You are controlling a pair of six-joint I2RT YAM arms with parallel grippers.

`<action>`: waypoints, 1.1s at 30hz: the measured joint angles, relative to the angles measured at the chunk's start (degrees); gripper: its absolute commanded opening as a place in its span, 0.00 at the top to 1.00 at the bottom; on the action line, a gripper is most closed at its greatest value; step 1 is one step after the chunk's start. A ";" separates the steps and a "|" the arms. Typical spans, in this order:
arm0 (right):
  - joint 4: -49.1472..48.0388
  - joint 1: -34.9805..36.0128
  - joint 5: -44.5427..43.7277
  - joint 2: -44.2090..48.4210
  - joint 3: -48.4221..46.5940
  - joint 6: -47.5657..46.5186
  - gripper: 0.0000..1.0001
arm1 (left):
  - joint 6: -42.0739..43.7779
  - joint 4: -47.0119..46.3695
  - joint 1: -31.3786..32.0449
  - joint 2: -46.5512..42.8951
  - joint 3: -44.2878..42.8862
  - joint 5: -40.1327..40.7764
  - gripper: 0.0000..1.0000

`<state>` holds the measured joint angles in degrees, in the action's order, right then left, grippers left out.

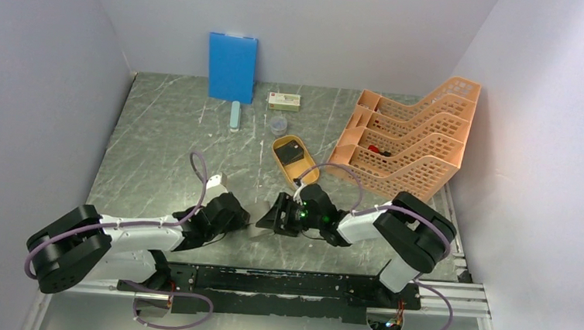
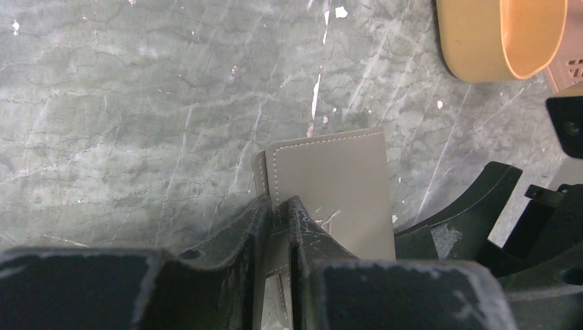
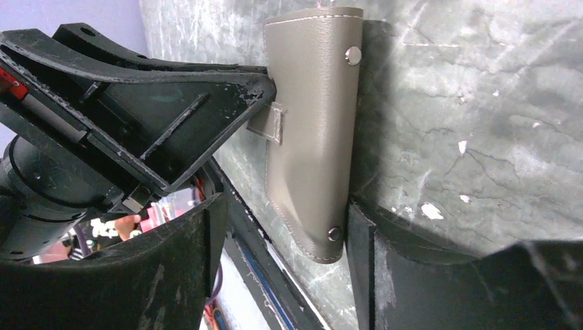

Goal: Put the credit cards into the card holder
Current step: Pick up the card holder from the center of the board.

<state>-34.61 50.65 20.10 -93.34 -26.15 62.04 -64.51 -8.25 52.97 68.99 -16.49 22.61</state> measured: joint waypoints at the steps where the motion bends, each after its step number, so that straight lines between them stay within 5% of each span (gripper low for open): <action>1: -0.98 -0.07 0.09 -0.26 0.39 0.33 0.44 | -0.11 -0.44 0.00 0.11 0.15 0.00 0.81; 6: -4.33 -0.11 0.55 -1.62 2.51 1.84 0.59 | -0.76 -2.23 -0.04 0.28 0.96 -0.13 0.81; 22: -13.68 -0.02 2.99 -6.40 3.78 5.99 0.58 | -1.33 -6.51 -0.28 1.42 2.34 -1.01 0.81; 30: -16.57 0.57 2.84 -8.90 3.78 8.04 1.00 | -1.31 -7.02 -0.35 1.62 2.43 -1.05 0.81; 33: -14.14 1.03 1.99 -7.34 3.52 6.56 1.00 | -1.01 -4.74 -0.42 0.46 1.44 -1.27 0.77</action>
<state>-48.75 51.68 22.09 -100.68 -22.63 68.60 -65.52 -12.99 52.56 69.45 -15.05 21.34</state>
